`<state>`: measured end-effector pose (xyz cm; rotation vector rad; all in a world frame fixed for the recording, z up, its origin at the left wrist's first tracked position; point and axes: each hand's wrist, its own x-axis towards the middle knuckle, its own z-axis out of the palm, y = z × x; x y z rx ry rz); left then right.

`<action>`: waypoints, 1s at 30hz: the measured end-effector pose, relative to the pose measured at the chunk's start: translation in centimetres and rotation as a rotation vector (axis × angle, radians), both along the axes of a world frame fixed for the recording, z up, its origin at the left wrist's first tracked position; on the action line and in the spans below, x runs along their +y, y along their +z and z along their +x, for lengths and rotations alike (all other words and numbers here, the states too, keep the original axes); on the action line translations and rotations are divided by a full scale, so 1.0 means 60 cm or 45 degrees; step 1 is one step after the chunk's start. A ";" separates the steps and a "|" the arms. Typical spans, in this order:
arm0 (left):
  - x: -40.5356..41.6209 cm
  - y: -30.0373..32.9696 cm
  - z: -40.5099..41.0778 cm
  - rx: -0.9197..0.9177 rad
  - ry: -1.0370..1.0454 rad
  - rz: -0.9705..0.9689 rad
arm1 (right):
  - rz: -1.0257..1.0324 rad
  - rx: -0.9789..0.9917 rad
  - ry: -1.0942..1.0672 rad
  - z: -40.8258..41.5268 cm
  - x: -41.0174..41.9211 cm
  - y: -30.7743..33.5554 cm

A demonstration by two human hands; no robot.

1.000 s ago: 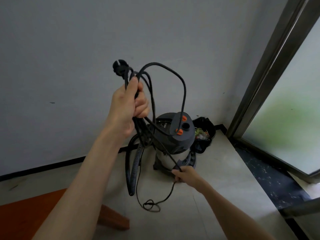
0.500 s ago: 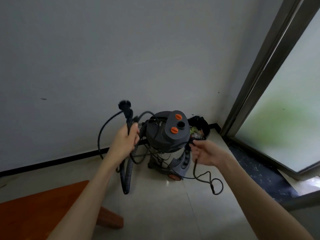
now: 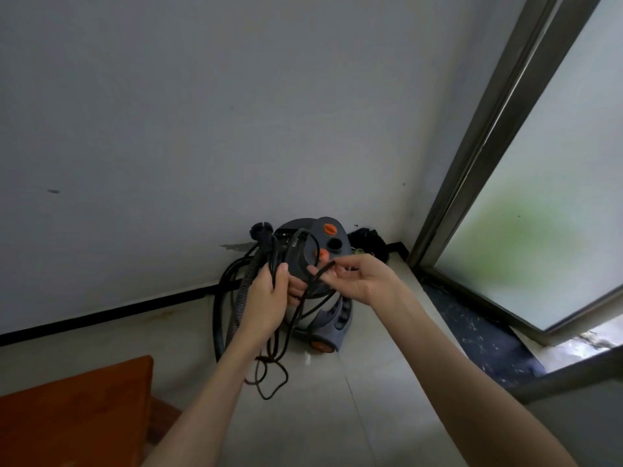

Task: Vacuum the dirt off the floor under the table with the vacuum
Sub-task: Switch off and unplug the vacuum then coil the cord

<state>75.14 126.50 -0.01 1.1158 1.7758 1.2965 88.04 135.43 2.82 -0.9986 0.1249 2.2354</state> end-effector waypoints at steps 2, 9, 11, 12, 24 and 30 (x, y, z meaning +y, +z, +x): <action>-0.010 -0.006 -0.001 -0.055 -0.027 -0.021 | -0.004 0.057 -0.067 0.001 0.008 0.015; -0.034 -0.005 0.000 -0.326 -0.291 -0.068 | 0.144 -0.048 -0.104 -0.021 0.043 0.043; -0.026 -0.003 -0.002 -0.433 -0.250 -0.028 | 0.289 -0.147 -0.096 -0.013 0.040 0.036; -0.020 0.002 -0.003 -0.489 -0.212 -0.007 | 0.409 -0.284 -0.024 -0.004 0.032 0.032; 0.028 0.147 -0.007 -0.906 -0.240 0.307 | 1.631 -0.846 1.146 0.006 -0.095 -0.134; 0.005 0.165 -0.029 -0.879 -0.156 0.329 | 2.155 -1.499 1.274 -0.002 -0.054 -0.172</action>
